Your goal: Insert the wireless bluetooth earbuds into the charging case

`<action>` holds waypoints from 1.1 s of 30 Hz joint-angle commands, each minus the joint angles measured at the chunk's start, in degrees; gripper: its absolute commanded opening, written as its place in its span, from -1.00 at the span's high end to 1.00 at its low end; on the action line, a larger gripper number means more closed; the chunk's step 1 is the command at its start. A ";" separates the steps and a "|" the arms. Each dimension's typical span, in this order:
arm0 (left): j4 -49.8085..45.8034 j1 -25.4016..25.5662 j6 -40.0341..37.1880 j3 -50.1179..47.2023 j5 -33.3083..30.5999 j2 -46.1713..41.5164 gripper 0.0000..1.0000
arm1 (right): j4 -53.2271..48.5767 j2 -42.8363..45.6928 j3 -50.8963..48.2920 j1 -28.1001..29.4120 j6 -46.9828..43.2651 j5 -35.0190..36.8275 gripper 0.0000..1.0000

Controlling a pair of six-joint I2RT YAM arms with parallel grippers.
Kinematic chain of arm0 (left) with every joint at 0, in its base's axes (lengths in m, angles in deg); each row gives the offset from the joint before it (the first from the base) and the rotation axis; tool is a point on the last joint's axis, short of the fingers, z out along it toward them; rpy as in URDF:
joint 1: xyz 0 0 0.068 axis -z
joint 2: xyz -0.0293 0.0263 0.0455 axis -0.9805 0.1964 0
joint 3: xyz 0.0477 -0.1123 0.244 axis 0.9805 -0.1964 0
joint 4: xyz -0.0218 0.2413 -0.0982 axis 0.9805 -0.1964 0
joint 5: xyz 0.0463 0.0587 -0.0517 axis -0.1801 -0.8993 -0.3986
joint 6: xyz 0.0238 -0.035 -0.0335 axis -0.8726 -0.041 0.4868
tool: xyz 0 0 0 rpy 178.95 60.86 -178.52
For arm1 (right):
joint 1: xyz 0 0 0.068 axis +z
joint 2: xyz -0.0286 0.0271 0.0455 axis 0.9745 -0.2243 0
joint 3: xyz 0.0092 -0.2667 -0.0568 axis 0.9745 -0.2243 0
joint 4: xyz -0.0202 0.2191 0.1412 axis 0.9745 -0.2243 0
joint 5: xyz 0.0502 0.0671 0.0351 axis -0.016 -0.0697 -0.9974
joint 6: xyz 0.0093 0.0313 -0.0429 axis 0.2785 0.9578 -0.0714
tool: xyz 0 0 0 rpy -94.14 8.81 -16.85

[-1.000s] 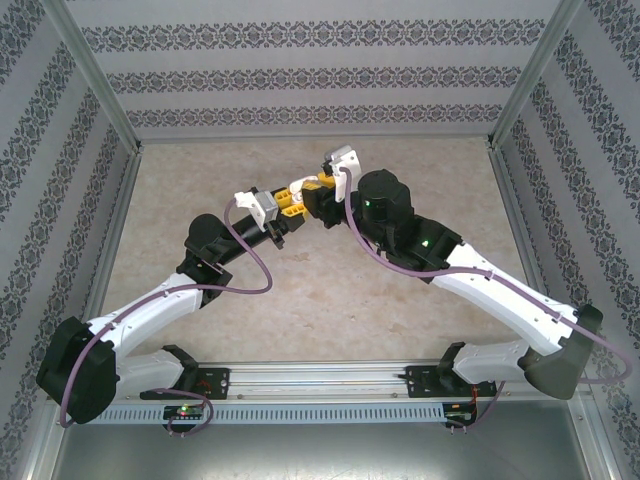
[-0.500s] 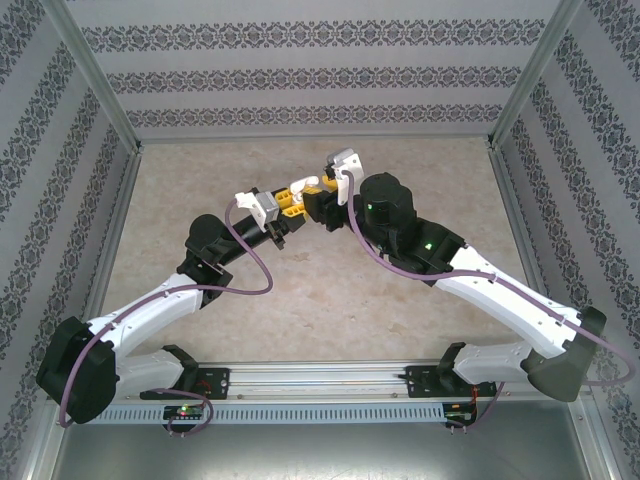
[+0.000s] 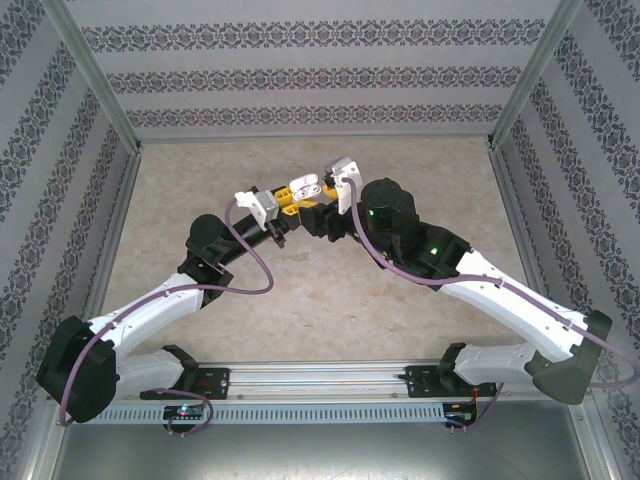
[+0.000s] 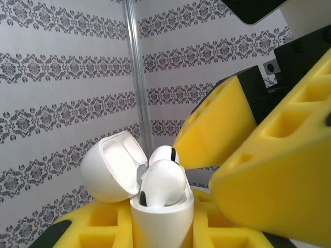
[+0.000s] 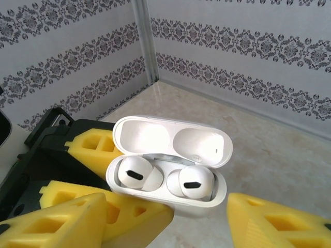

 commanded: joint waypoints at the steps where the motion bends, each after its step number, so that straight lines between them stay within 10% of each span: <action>1: 3.56 0.60 -0.43 1.73 -0.57 0.32 1.00 | -1.28 1.70 0.54 0.27 0.93 -1.24 -0.36; 25: 5.35 0.60 0.87 -2.38 1.79 0.95 1.00 | -6.99 0.00 10.10 -11.53 15.09 -6.20 -0.62; 33: 1.68 0.60 1.85 -3.64 7.74 0.17 1.00 | -17.03 -9.32 18.34 -15.90 16.86 -12.23 0.01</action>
